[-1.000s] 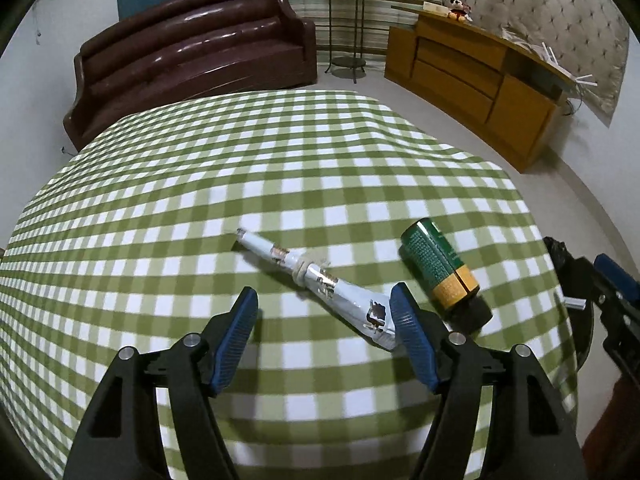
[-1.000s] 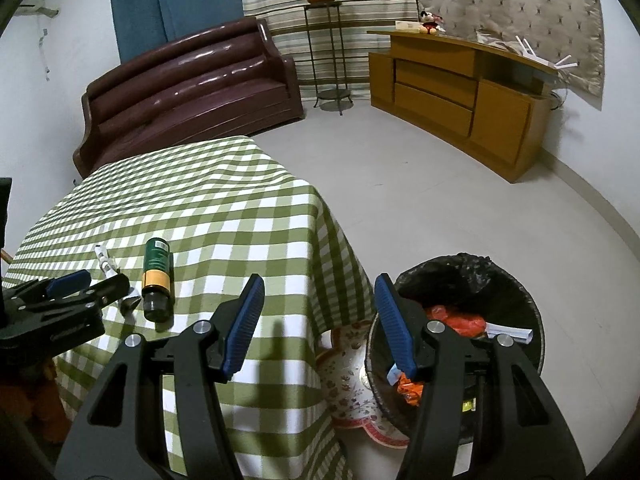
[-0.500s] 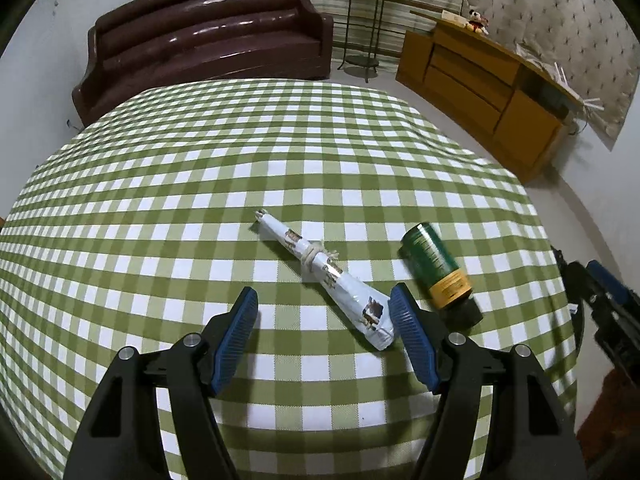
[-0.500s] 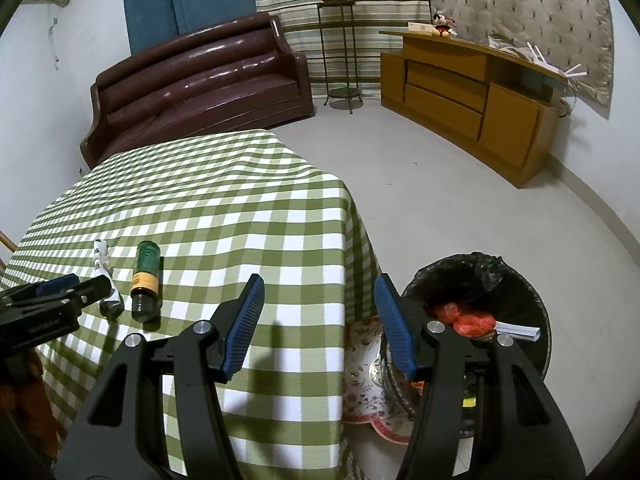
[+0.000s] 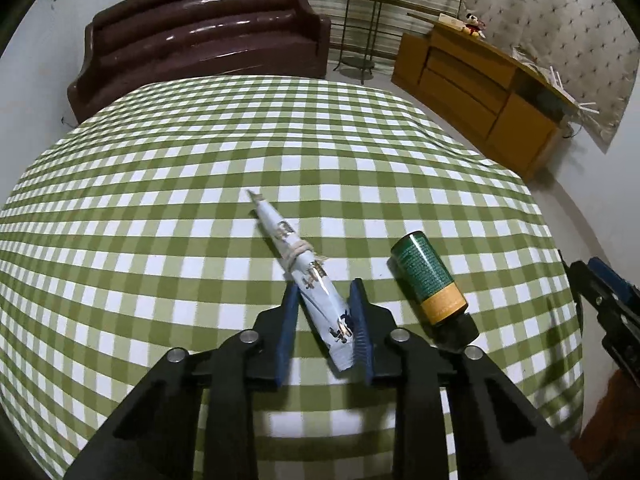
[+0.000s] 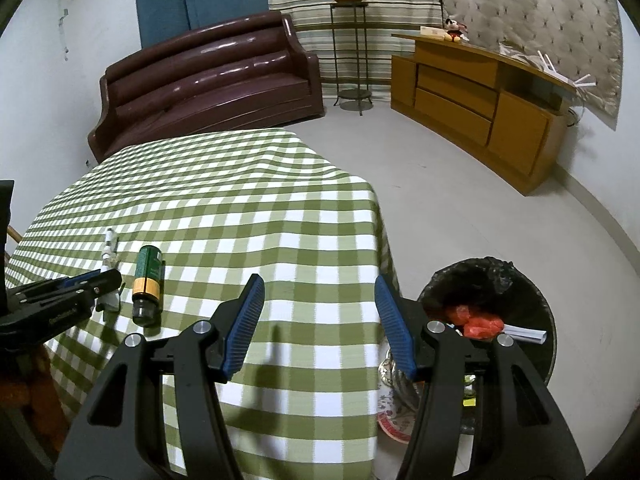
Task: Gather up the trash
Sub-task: 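Grasp the white paper tube with the left gripper while the right gripper grasps the green bottle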
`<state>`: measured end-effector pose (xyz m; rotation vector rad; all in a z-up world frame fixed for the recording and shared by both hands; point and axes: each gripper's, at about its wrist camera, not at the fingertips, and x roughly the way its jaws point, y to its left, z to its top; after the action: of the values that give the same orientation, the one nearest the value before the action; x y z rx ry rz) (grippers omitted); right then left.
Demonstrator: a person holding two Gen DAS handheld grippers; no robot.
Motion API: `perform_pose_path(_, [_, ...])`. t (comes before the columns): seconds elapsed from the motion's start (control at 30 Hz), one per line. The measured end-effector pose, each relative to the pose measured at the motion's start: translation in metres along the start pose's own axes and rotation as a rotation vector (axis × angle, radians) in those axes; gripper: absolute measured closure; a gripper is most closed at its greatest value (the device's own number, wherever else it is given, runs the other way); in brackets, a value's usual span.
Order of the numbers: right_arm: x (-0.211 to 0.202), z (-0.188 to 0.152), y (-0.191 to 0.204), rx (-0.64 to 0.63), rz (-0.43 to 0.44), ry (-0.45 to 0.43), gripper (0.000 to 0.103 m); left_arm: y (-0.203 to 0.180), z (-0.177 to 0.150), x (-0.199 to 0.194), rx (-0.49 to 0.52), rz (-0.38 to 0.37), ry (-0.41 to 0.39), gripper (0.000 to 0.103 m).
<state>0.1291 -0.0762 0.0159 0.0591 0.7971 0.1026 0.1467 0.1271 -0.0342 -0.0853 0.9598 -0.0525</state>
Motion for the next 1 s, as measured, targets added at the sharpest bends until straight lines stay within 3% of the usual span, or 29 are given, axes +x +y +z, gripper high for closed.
perform_pose_path(0.37, [-0.001, 0.002, 0.053, -0.067, 0.06, 0.008, 0.047, 0.02, -0.015, -0.013, 0.069, 0.046, -0.025, 0.082])
perform_pose_path(0.67, [0.012, 0.004, 0.103, -0.125, 0.114, 0.04, 0.047, 0.055, -0.027, -0.025, 0.051, 0.061, -0.039, 0.083])
perform_pose_path(0.93, [0.031, 0.004, 0.133, -0.169, 0.11, 0.081, 0.047, 0.079, -0.033, -0.035, 0.036, 0.094, -0.057, 0.083])
perform_pose_path(1.0, [0.036, 0.002, 0.138, -0.183, 0.106, 0.096, 0.051, 0.083, -0.033, -0.035, 0.029, 0.098, -0.056, 0.083])
